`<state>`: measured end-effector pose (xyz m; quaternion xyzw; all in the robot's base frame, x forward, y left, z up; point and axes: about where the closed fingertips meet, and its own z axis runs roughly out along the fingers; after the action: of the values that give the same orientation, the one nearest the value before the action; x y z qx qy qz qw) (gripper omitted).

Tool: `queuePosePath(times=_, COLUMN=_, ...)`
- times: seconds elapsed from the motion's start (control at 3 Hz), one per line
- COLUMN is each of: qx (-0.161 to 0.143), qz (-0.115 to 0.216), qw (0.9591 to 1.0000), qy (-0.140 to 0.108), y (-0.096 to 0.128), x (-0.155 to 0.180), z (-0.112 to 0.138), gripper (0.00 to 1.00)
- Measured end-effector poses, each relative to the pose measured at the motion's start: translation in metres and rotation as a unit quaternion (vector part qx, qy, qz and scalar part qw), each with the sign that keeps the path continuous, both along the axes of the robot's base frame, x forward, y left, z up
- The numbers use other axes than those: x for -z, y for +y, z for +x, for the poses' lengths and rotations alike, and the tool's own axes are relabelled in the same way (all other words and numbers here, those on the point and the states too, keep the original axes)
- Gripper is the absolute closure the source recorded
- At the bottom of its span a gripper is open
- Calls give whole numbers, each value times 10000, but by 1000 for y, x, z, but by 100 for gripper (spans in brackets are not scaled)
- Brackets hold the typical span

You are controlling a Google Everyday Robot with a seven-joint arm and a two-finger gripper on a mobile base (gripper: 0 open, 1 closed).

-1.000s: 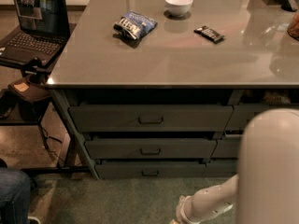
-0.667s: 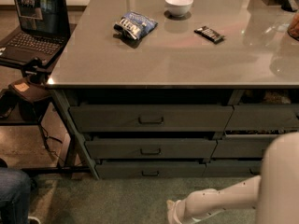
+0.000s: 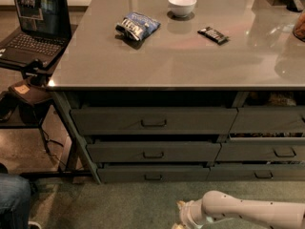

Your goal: Open bottom drawer

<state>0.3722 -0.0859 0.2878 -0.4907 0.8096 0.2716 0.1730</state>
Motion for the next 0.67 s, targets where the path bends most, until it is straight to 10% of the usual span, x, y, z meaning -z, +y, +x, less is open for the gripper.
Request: queuePosePath(times=0.67, qx=93, qz=-113, qw=9991, qy=-398, y=0, x=-2, z=20, gripper=0)
